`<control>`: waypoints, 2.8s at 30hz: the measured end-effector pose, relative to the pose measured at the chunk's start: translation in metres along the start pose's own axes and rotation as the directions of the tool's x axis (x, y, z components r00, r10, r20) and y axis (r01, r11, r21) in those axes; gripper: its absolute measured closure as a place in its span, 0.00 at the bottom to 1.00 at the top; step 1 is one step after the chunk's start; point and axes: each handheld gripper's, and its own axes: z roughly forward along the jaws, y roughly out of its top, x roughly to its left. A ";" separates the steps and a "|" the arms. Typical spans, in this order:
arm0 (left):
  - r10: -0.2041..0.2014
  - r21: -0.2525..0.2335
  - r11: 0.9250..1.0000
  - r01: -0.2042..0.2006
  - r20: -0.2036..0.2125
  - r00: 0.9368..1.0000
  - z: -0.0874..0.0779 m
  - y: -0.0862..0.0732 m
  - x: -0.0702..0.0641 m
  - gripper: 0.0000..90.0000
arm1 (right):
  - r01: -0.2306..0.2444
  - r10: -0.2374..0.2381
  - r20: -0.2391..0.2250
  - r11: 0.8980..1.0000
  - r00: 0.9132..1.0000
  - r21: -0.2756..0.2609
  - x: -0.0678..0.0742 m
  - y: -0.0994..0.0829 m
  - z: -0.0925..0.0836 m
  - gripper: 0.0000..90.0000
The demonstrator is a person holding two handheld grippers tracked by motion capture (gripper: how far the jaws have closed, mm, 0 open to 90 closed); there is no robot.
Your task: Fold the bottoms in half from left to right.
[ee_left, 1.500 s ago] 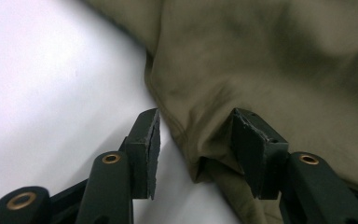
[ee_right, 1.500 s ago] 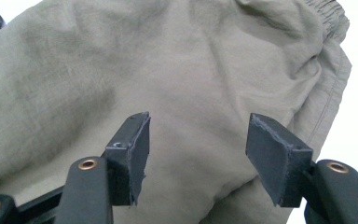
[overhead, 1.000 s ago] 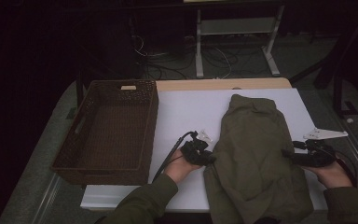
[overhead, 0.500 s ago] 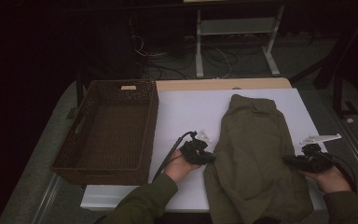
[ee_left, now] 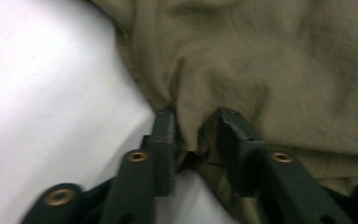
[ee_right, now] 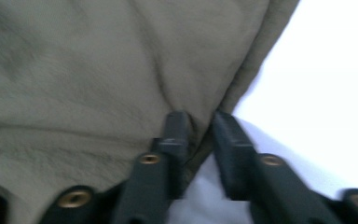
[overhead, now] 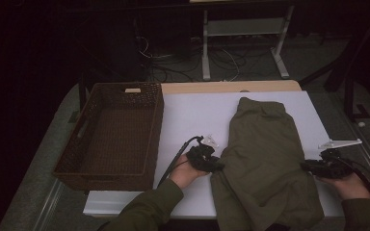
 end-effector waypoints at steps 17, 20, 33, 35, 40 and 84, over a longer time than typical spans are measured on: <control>0.061 0.014 0.998 -0.060 -0.028 0.998 0.000 0.001 -0.007 0.89 | 0.059 -0.058 -0.044 0.998 0.997 0.021 0.009 0.003 0.005 0.95; 0.056 0.006 0.998 -0.056 -0.034 0.998 0.000 0.001 -0.007 0.93 | 0.076 -0.076 -0.035 0.997 0.997 0.023 0.010 0.005 0.005 0.95; 0.042 -0.023 0.999 -0.044 -0.071 0.997 -0.011 0.002 -0.001 0.96 | 0.100 -0.101 -0.010 0.995 0.995 -0.004 0.006 0.023 0.015 0.96; 0.036 -0.024 0.999 -0.038 -0.079 0.996 -0.013 0.002 0.001 0.96 | 0.102 -0.102 -0.007 0.995 0.995 -0.008 0.006 0.028 0.018 0.96; 0.011 -0.034 0.999 -0.014 -0.106 0.994 -0.020 0.001 0.009 0.96 | 0.105 -0.105 0.003 0.994 0.995 -0.038 0.006 0.041 0.025 0.96; -0.261 -0.184 0.960 0.210 -0.326 0.909 -0.036 0.007 0.076 0.68 | 0.073 -0.080 -0.035 0.982 0.996 -0.175 -0.001 0.134 0.087 0.68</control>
